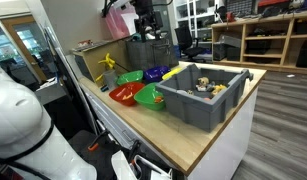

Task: Remove the brown toy from the grey bucket and put it in the yellow bowl

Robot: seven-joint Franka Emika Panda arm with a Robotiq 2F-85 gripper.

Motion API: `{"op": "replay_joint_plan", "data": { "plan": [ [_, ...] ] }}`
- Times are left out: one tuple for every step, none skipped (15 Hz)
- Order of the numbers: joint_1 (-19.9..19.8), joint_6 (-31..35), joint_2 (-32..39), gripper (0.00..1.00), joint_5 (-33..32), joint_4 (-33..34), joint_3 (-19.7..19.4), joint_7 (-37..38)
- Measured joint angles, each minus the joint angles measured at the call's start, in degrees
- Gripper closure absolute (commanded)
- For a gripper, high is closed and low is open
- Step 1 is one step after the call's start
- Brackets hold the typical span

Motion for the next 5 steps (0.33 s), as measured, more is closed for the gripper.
{"op": "replay_joint_plan", "data": {
  "plan": [
    [-0.12, -1.46, -2.30, 0.00, 0.00, -1.20, -0.12, -1.10],
    [-0.20, -2.89, -4.22, 0.00, 0.01, -2.30, -0.26, -2.15],
    [-0.32, -4.32, -5.98, 0.00, 0.01, -3.44, -0.37, -2.85],
    [-0.42, -4.98, -7.36, 0.00, 0.01, -4.46, -0.40, -3.05],
    [-0.49, -5.08, -8.25, 0.00, 0.01, -5.24, -0.40, -3.06]
  ]
}}
